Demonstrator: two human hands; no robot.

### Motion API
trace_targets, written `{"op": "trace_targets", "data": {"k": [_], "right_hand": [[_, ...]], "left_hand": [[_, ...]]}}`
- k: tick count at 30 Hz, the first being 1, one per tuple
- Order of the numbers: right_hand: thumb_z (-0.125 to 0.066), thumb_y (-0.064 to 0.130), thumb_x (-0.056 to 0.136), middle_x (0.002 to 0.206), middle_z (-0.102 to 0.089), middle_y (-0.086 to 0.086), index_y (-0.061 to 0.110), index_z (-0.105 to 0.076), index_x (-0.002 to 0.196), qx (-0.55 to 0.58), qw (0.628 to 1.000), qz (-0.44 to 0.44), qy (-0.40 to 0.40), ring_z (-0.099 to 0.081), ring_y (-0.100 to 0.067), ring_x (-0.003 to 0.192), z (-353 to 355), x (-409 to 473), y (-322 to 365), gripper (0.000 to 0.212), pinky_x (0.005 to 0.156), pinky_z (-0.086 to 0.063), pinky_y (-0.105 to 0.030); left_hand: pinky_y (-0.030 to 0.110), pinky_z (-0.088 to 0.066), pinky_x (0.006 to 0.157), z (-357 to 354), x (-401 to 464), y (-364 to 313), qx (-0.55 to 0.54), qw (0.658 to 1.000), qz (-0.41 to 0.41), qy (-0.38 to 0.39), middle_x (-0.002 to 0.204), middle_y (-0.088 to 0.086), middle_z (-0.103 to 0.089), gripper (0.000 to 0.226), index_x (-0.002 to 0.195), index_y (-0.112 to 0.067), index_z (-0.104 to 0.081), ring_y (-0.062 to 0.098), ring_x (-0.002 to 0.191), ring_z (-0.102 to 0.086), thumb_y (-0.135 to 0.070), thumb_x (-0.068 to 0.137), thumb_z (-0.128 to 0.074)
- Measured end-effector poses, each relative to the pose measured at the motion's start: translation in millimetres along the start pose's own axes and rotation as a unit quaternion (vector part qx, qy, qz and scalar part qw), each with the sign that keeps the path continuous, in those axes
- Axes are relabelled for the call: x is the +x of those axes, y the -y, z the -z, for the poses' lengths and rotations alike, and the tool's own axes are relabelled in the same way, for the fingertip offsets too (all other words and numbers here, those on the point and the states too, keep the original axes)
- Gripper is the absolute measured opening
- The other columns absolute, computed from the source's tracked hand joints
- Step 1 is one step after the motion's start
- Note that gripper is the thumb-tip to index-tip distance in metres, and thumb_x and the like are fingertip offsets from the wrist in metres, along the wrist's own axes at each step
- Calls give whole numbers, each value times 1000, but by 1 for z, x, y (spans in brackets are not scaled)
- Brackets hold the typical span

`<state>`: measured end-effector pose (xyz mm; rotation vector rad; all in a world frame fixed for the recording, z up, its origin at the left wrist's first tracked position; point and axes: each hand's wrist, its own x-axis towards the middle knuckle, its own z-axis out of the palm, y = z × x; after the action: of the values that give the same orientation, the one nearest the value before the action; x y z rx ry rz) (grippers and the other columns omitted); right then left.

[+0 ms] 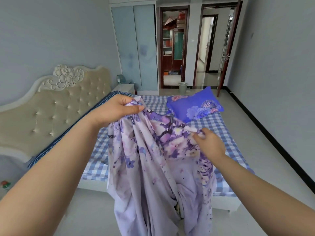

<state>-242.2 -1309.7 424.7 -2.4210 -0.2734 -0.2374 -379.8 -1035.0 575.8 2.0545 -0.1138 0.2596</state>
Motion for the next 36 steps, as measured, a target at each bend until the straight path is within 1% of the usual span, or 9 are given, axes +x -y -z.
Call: {"op": "trace_targets", "data": {"k": [4, 9, 14, 20, 22, 25, 28, 31, 36], "right_hand": [[-56, 63, 77, 62, -43, 8, 23, -40, 56, -62, 980, 125, 141, -48, -18, 79, -20, -25, -1, 48, 63, -29, -28], [-72, 18, 83, 89, -62, 3, 17, -55, 96, 305, 846, 37, 436, -59, -14, 84, -39, -60, 21, 22, 79, -45, -29], [-74, 20, 81, 98, -66, 0, 7, -63, 100, 244, 794, 33, 556, -62, -12, 93, -43, -74, 18, 25, 95, -48, -38], [-76, 28, 76, 109, -70, 7, 14, -65, 114, 76, 768, 50, 634, -64, -5, 97, -35, -74, 1, 42, 92, -49, -21], [-76, 35, 73, 94, -70, 0, 12, -67, 101, 3, 821, 72, 566, -62, -7, 78, -31, -51, -10, 37, 73, -51, -19], [-72, 21, 83, 64, -56, -4, 10, -60, 68, 94, 970, -47, 220, -50, -13, 56, -7, 0, -19, 22, 53, -39, -24], [-64, 15, 89, 71, -57, -9, 4, -55, 78, 194, 976, -44, -85, -52, -24, 63, 7, 24, -18, 18, 60, -38, -29], [-57, 12, 92, 64, -46, 2, 10, -41, 86, 222, 968, 21, -111, -44, -15, 53, -16, -8, -11, 18, 49, -34, -31], [-39, 16, 87, 70, -50, -4, 22, -37, 78, 83, 973, 211, 47, -49, -26, 55, -82, -82, -38, 11, 50, -40, -37]], "left_hand": [[17, -53, 70, 5, -3, 1, -28, 999, -14, 12, 80, 3, -75, 34, 75, -19, -78, 9, 73, -68, -49, 59, -77], [22, -55, 69, 3, -5, 6, -37, 999, 1, 31, 82, 7, -75, 35, 76, -18, -77, 14, 75, -71, -48, 59, -78], [24, -55, 71, 3, -10, 8, -41, 998, 17, 34, 82, 9, -75, 16, 75, -17, -78, 17, 76, -71, -32, 70, -73], [23, -55, 68, 4, -15, 7, -53, 997, 23, 45, 82, 7, -75, 23, 75, -19, -78, 16, 75, -71, -38, 64, -75], [24, -55, 70, 5, -16, 9, -53, 997, 24, 50, 86, 8, -75, 35, 79, -18, -78, 17, 78, -72, -46, 60, -80], [24, -56, 71, 4, -15, 10, -64, 996, 36, 58, 87, 8, -75, 37, 82, -16, -78, 17, 78, -71, -47, 60, -81], [27, -57, 73, -2, -13, 8, -63, 995, 34, 71, 87, 12, -74, 47, 83, -13, -77, 18, 78, -70, -51, 55, -85], [25, -56, 68, -5, -13, 3, -82, 994, 31, 68, 81, 8, -75, 46, 77, -16, -77, 15, 73, -71, -53, 50, -86], [23, -56, 66, -5, -18, -1, -93, 992, 27, 79, 78, 6, -75, 46, 73, -17, -77, 14, 70, -71, -54, 48, -87]]}}
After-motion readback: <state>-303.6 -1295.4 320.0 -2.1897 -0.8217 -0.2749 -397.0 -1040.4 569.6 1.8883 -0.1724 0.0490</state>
